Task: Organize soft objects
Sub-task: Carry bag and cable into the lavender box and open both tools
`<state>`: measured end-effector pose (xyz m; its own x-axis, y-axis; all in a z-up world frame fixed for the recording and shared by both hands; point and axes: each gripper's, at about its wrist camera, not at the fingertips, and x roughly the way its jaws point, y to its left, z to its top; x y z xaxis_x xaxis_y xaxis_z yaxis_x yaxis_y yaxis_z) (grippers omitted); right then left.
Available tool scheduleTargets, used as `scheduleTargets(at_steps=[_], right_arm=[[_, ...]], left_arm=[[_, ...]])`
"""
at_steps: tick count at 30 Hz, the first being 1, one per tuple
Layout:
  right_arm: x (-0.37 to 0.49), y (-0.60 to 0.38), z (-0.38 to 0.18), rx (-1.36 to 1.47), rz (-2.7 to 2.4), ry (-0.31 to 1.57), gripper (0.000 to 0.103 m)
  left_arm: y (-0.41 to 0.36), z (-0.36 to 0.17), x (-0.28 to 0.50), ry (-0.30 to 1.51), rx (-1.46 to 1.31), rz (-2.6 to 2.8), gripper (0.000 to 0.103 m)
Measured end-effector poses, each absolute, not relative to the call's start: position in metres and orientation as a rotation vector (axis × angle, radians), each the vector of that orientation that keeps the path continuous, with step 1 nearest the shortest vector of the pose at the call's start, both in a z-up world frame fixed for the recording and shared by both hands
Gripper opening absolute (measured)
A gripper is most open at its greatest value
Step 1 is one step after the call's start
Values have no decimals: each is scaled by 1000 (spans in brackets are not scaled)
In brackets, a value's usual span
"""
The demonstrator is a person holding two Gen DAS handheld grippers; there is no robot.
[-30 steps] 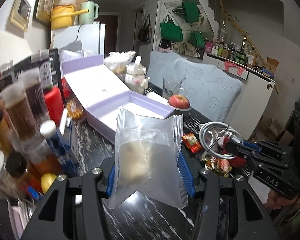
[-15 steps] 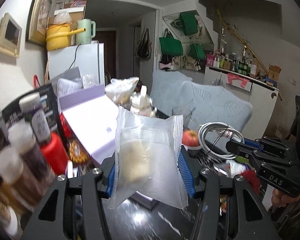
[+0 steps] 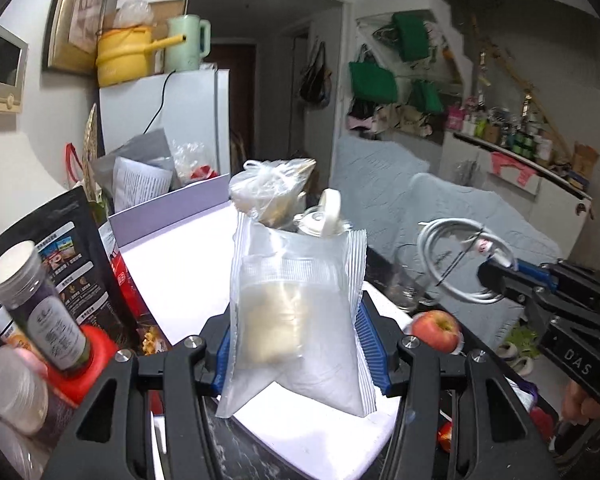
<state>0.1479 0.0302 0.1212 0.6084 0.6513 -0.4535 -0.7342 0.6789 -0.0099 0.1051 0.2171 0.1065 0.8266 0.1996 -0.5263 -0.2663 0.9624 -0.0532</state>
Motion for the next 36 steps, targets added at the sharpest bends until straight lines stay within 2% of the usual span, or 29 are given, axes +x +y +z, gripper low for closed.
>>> scheduleTargets(at_steps=[7, 15, 36], right_arm=[[188, 60, 112, -237, 767, 483, 13], [224, 95, 82, -253, 764, 612, 13], [247, 128, -4, -372, 729, 848, 13]], left_arm=[[243, 79, 157, 668, -152, 288, 52], [256, 37, 200, 816, -147, 307, 52], [267, -44, 220, 1078, -148, 342, 52]])
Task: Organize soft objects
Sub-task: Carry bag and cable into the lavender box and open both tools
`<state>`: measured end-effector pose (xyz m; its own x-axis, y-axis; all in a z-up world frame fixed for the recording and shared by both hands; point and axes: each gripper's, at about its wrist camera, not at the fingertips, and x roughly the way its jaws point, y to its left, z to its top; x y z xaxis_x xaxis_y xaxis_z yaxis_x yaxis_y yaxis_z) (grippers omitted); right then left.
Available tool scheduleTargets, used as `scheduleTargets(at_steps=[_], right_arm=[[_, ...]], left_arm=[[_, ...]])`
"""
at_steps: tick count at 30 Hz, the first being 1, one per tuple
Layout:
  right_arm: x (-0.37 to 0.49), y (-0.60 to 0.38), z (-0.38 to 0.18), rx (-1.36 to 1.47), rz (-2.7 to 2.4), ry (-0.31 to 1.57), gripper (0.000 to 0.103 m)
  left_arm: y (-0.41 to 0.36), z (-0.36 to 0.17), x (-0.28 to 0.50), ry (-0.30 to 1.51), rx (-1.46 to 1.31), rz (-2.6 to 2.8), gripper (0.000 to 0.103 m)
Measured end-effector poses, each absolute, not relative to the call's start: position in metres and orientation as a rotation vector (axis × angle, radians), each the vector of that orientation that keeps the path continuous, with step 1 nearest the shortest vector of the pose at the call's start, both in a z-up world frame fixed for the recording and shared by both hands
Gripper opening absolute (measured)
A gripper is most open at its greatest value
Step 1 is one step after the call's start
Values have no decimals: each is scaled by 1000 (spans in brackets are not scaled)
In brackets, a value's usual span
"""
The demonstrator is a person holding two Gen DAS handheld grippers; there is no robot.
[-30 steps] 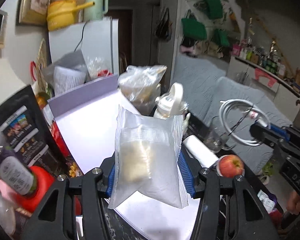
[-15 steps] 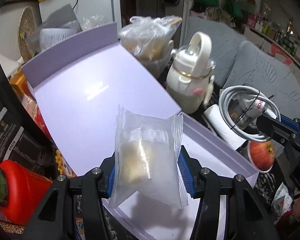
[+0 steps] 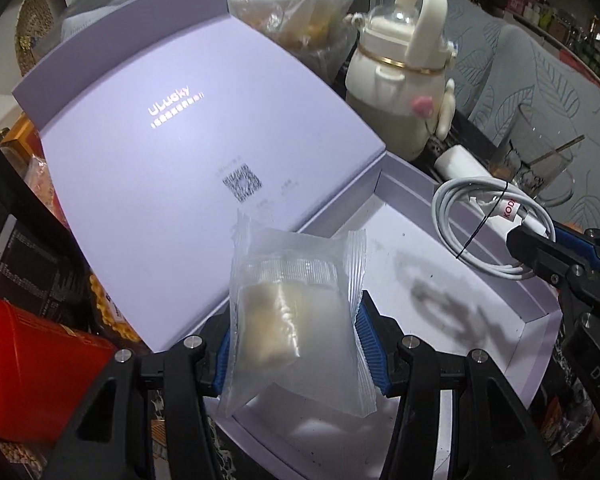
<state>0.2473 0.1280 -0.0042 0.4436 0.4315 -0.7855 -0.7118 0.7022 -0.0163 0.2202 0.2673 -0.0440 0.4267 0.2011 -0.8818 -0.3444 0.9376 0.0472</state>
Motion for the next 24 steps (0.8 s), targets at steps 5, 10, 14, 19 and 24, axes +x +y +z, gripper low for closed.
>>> scheduleTargets(at_steps=[5, 10, 14, 19, 24], right_arm=[[247, 130, -12, -397, 716, 856, 13], [241, 133, -13, -442, 709, 835, 14], [241, 133, -12, -450, 689, 843, 39], [240, 125, -4, -447, 669, 827, 43], [238, 117, 10, -422, 664, 816, 43]], left_arm=[[270, -56, 222, 1116, -167, 350, 52], [264, -54, 223, 1111, -135, 326, 54], [266, -52, 224, 1113, -130, 358, 67], [266, -43, 223, 1087, -80, 418, 80], [264, -32, 218, 1074, -109, 413, 80]])
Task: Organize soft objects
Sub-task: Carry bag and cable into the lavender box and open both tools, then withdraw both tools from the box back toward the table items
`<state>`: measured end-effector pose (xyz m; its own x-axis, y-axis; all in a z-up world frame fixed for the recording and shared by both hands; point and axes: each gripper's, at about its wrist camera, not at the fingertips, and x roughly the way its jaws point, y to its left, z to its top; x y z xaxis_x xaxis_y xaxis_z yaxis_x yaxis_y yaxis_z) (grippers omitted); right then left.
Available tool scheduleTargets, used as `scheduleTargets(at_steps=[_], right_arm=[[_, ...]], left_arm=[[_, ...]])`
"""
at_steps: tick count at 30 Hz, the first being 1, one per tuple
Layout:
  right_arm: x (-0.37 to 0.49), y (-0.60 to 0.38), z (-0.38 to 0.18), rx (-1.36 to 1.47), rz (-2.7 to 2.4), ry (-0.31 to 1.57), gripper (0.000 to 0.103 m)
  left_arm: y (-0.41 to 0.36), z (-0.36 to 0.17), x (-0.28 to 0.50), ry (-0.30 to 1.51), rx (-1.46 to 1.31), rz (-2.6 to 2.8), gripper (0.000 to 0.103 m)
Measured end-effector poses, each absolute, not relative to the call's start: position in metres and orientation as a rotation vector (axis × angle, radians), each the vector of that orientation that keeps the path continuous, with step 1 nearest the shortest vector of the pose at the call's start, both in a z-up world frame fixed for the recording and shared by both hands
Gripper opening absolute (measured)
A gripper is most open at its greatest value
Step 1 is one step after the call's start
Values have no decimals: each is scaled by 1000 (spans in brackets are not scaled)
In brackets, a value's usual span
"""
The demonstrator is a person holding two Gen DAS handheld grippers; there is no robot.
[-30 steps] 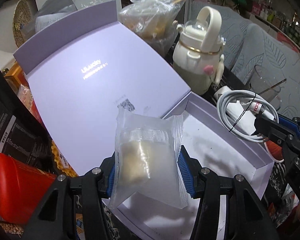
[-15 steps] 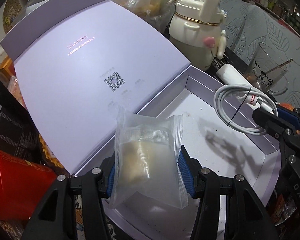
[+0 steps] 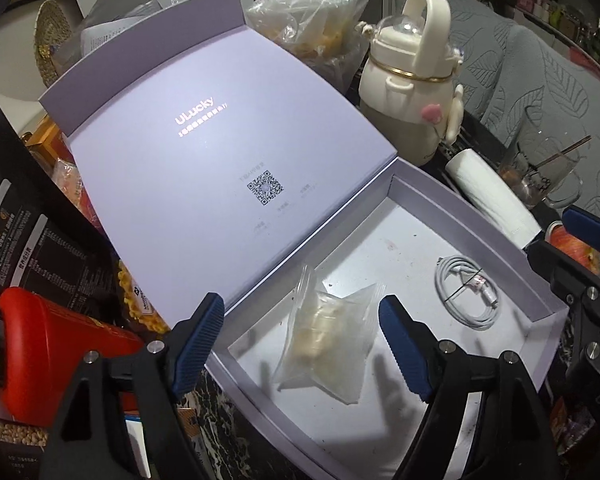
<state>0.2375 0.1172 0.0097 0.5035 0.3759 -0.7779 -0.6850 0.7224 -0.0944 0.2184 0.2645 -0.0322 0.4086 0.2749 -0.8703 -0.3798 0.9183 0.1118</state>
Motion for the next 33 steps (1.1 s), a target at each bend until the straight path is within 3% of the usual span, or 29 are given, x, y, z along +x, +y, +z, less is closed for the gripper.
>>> scheduleTargets(at_steps=[16, 24, 30, 33], right_arm=[[199, 72, 106, -343, 660, 622, 43], [159, 27, 159, -301, 663, 483, 49], [128, -6, 178, -288, 653, 418, 62], [112, -25, 181, -279, 644, 401, 69]], left_arm=[[229, 80, 168, 855, -68, 405, 80], [196, 131, 129, 741, -23, 377, 80], [164, 151, 96, 679, 3, 333, 82], [149, 156, 80, 650, 12, 317, 89]])
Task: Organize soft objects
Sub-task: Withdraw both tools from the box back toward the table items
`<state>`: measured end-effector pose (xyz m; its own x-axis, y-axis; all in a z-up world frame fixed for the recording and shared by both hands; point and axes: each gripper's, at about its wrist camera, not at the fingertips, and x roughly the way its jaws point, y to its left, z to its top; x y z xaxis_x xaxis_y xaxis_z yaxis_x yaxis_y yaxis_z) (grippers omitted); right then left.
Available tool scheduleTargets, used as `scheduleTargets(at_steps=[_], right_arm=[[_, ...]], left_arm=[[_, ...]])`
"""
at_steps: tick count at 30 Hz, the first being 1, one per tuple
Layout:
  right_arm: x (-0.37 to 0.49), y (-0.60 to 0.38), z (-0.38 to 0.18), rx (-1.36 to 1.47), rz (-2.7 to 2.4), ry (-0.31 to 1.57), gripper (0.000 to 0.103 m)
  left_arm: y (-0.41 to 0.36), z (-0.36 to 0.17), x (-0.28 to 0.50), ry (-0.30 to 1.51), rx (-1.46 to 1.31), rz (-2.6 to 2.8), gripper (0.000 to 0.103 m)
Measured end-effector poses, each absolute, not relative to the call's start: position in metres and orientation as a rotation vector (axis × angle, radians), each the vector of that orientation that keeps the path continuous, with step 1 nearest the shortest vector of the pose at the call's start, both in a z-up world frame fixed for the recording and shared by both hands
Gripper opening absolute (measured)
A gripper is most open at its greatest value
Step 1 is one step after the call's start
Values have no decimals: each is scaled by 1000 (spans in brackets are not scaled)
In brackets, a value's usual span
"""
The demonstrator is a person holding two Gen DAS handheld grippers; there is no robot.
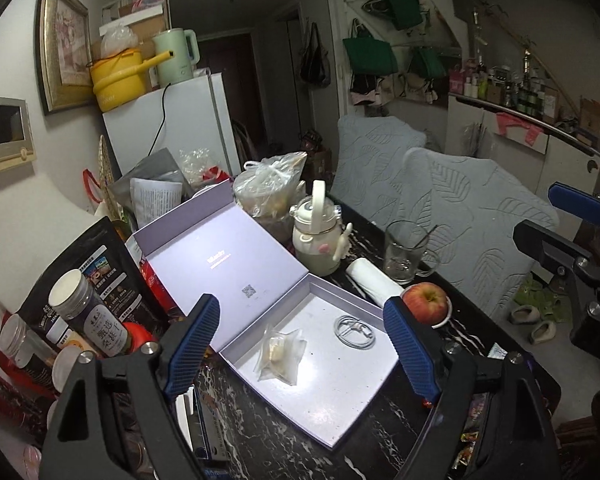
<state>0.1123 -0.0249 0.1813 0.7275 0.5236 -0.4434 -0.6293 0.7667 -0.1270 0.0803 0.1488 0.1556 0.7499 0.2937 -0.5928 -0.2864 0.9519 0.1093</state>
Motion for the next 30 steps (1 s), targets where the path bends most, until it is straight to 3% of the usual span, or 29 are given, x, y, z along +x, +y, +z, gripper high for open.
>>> scheduleTargets(at_steps=[4, 10, 30], right_arm=[[88, -47, 181, -276, 649, 376, 77], [50, -73, 173, -278, 655, 342, 82], [-25, -150, 106, -239, 561, 388, 86]], left_arm=[[132, 155, 61, 614, 32, 298, 97], [103, 149, 31, 598, 43, 234, 97], [27, 97, -26, 620, 66, 42, 98]])
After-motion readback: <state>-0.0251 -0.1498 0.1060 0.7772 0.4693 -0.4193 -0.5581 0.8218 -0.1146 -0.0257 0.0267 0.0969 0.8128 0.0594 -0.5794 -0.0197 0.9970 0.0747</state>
